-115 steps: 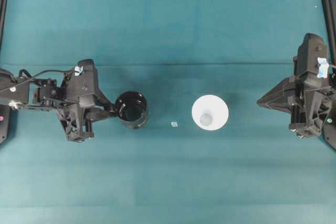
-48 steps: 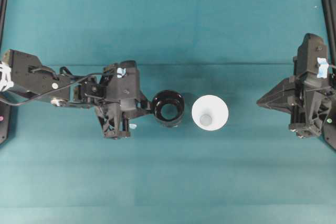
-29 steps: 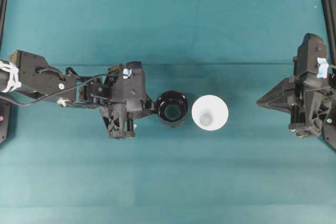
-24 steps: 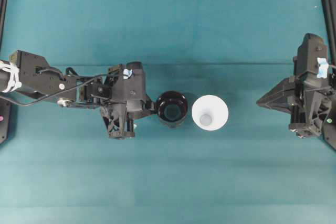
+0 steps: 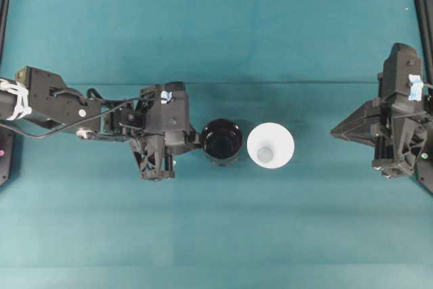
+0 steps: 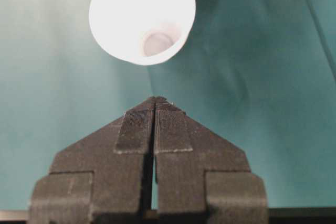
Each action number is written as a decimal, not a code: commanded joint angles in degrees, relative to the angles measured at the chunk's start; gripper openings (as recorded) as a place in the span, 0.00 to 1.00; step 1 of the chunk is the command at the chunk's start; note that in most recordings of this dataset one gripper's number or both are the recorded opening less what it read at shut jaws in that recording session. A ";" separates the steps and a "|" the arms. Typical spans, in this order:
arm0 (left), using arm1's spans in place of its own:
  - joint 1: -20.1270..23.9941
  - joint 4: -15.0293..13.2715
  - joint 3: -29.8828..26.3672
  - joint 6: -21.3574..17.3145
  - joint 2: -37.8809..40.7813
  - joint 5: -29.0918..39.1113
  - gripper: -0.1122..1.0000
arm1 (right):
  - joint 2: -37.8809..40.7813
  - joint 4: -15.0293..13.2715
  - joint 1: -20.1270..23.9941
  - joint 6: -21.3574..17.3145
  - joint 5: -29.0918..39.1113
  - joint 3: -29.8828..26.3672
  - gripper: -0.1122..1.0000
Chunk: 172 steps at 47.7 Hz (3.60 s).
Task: Put a paper cup into the cup holder on your left arm.
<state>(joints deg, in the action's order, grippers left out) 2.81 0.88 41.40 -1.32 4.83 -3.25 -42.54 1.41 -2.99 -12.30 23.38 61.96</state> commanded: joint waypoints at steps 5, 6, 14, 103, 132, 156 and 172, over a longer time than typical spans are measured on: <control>-0.18 0.18 -0.88 -0.09 0.00 -0.18 0.36 | 0.09 0.09 -0.09 -0.62 -0.26 -1.32 0.08; -0.09 0.18 -0.88 -0.09 0.00 -0.09 0.36 | 0.09 0.09 -0.09 -0.62 -0.26 -1.23 0.08; -0.18 0.18 -0.79 -0.09 0.18 0.09 0.36 | 0.09 0.09 -0.09 -0.62 -0.26 -1.23 0.08; 0.00 0.18 -1.93 0.09 0.88 1.58 0.90 | 0.09 0.09 0.35 -0.70 0.44 -1.23 0.08; 0.09 0.09 1.14 0.62 -3.78 3.25 0.90 | 2.20 0.09 0.18 -0.70 5.10 -3.25 0.08; 0.00 0.18 5.54 1.14 -10.72 7.38 0.90 | 19.95 -0.70 -1.41 0.35 6.86 -16.79 0.12; -0.18 0.18 6.06 2.72 -11.43 7.38 0.90 | 26.19 -1.14 -3.78 0.09 10.90 -22.68 0.42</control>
<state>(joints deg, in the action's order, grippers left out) 2.90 0.97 47.99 1.23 -5.98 4.48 -16.26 0.35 -5.89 -12.22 33.13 40.96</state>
